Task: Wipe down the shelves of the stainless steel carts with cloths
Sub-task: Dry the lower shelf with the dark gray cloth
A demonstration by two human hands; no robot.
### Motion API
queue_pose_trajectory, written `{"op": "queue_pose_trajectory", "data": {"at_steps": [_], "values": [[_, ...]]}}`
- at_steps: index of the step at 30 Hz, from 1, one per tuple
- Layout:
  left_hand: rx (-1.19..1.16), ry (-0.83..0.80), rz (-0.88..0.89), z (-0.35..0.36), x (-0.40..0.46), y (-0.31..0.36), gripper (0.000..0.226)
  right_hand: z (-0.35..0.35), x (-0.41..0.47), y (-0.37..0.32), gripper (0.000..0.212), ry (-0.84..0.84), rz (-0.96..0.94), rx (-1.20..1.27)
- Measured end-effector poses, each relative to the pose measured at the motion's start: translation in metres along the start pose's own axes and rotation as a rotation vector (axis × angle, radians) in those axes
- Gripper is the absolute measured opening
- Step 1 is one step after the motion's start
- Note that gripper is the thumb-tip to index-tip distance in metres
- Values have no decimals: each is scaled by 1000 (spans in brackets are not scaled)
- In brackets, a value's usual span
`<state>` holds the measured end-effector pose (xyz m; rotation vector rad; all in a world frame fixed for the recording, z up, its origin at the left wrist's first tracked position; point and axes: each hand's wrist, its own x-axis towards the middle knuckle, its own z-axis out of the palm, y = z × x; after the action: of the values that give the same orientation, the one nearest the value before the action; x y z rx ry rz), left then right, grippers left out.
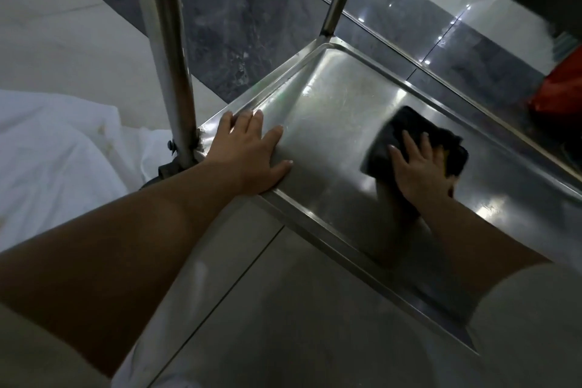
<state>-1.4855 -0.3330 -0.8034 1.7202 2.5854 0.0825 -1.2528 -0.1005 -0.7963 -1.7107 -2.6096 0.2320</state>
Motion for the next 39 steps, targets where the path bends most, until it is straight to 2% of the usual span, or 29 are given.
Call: {"op": "queue_pose_trajectory", "data": {"at_steps": [4,9,13,18,23,25,27,31,35,39], "values": [[-15,-28,-33,-8,9,10,76,-5,-31,31,57,34,243,37],[-130,96,-108,-4,15,42,75,-7,-71,34,53,244,278,282],[-151,146,-99,6,16,44,82,-7,-74,29,51,107,223,130],[-181,141,-97,13,18,43,83,-2,-45,-11,51,-10,-1,-62],[-197,175,-114,18,18,41,84,9,15,-118,51,-89,-419,-50],[-232,183,-110,17,19,40,84,12,38,-153,52,-133,-488,-35],[-237,170,-102,17,20,38,83,12,58,-165,53,-168,-480,-20],[-202,120,-89,15,19,37,80,7,81,-114,57,-148,-321,-2],[-198,59,-70,13,19,40,89,-7,98,-1,60,-170,-49,-78],[-127,-26,-23,6,20,42,97,-16,66,90,69,-174,74,-170]]}}
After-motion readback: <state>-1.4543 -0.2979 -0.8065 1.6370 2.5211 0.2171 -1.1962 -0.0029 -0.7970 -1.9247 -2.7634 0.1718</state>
